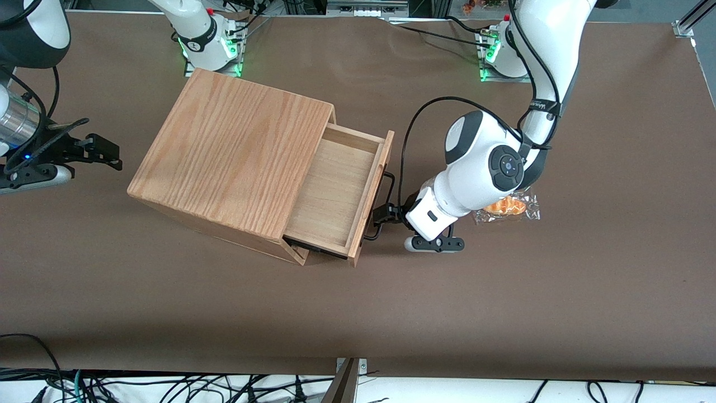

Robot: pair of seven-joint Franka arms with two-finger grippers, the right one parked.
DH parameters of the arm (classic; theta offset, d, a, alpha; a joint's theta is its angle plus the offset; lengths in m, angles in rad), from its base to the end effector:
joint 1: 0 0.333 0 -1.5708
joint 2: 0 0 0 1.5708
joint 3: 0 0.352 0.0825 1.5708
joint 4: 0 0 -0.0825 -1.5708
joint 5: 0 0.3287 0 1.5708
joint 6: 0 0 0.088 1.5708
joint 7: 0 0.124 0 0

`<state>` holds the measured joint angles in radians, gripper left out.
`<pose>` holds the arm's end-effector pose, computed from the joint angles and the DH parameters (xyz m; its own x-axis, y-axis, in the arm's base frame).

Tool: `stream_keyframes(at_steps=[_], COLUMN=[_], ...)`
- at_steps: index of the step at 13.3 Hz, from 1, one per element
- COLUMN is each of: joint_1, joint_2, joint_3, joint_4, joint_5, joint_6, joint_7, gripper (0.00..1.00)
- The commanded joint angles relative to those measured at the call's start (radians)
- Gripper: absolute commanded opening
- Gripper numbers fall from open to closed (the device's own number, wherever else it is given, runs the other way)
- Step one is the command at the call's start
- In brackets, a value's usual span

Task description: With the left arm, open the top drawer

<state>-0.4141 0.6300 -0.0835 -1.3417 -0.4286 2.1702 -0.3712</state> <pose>0.6311 -0.3498 0.4189 0.9949 0.0982 -0.0244 0.0987 -0.8881 0.4489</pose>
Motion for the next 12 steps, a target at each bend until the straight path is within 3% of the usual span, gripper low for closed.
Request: stream_keyframes(at_steps=[1, 7, 10, 12], joint_1=[0.03, 0.159, 0.256, 0.357], joint_2=[-0.044, -0.11, -0.136, -0.154], joint_3=[-0.007, -0.004, -0.001, 0.001], joint_4=[0.007, 0.004, 0.004, 0.004], joint_5=[-0.013, 0.01, 0.118, 0.128], joint_6=[-0.052, -0.202, -0.34, -0.416], joint_7=[-0.02, -0.005, 0.091, 0.226], gripper=[1.0, 1.0, 1.0, 1.0])
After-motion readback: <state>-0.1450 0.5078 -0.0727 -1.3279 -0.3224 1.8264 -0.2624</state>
